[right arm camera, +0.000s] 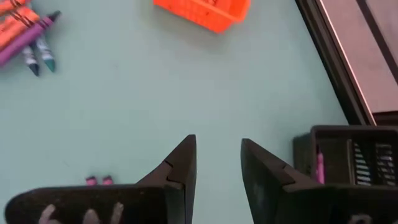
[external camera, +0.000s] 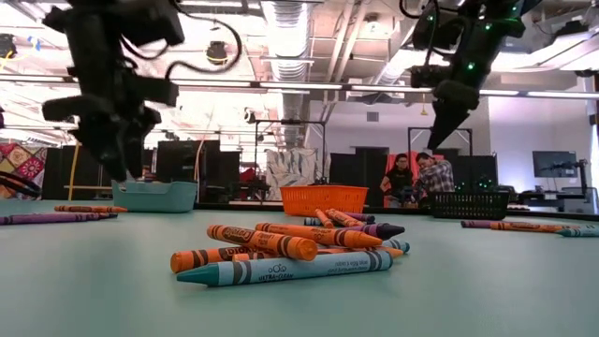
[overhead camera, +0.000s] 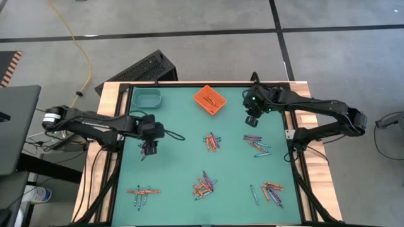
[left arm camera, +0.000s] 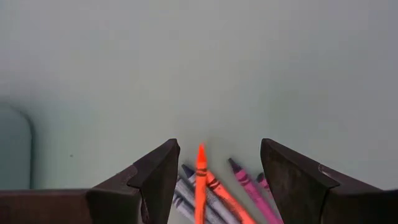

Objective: Sort crayons
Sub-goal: Put the orange crayon into the orange bin

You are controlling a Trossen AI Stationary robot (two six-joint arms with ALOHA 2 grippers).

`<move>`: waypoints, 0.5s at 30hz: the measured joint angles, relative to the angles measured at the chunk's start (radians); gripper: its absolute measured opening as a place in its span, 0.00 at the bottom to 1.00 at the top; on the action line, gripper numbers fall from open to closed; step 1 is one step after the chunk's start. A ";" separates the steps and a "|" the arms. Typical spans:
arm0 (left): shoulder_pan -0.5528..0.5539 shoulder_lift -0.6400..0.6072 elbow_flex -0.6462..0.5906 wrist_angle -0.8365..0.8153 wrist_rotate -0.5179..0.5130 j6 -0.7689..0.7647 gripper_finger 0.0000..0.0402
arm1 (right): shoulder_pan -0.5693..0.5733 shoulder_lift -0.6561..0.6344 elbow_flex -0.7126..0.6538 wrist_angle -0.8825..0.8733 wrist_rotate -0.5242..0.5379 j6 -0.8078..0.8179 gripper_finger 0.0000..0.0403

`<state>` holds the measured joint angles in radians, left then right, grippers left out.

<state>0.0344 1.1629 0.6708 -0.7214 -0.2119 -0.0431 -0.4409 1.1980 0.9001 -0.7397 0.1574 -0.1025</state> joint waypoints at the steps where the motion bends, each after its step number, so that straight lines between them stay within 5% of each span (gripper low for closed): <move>1: 0.014 0.013 0.000 0.000 0.003 0.006 0.54 | 0.006 0.000 0.000 0.001 0.000 0.005 0.29; 10: 0.103 0.187 0.000 0.005 0.043 0.036 0.54 | 0.037 0.000 0.000 0.004 0.004 0.025 0.29; 15: 0.122 0.253 0.000 0.004 0.042 0.048 0.45 | 0.049 0.000 0.000 0.018 0.005 0.028 0.29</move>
<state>0.1561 1.4158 0.6712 -0.7175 -0.1696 0.0049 -0.3920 1.1984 0.9001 -0.7222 0.1619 -0.0746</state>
